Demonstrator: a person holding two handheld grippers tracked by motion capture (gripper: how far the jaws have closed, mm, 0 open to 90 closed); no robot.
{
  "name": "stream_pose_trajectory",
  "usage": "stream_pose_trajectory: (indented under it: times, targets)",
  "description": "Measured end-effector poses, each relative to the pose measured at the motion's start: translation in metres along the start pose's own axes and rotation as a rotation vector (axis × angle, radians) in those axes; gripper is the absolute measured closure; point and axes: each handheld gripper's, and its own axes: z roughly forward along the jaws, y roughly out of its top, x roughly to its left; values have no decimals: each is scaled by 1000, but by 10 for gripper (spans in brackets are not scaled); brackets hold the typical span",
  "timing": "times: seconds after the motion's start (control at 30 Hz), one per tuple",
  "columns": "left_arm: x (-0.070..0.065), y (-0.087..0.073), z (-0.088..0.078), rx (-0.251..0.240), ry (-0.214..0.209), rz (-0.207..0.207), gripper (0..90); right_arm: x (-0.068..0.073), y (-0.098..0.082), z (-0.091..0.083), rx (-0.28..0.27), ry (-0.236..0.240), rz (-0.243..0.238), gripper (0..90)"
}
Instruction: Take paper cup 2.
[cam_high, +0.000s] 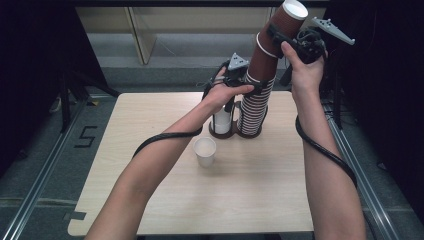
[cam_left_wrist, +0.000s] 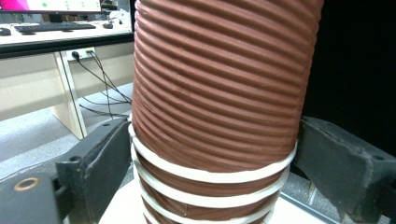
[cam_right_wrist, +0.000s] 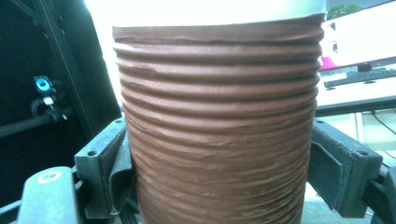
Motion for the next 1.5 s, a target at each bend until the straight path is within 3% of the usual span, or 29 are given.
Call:
stream_pose_trajectory:
  times: [0.2, 0.3, 0.37, 0.53, 0.73, 1.1, 1.23, 1.5]
  targets:
    - [-5, 1, -8, -7, -3, 17, 68, 3, 8, -11, -5, 8, -22, 178]
    - [-7, 0, -16, -4, -10, 51, 46, 1, 8, -19, -17, 10, -13, 178]
    - [-8, 0, -23, -12, -16, 52, 31, 0, 7, -25, -14, 13, -4, 178]
    - [-11, 1, -44, -26, -18, 78, 18, -3, 8, -40, -22, 27, 12, 178]
    - [-14, -2, -74, -38, -17, 110, 14, -4, 3, -59, -14, 36, -3, 177]
    - [-19, -21, -129, -52, 0, 162, 18, -2, -25, -88, 41, 51, -22, 177]
    - [-23, -31, -146, -56, -14, 168, 18, -1, -38, -99, 66, 61, -26, 177]
    - [-32, -58, -176, -49, -37, 173, 18, 4, -81, -114, 134, 93, -14, 176]
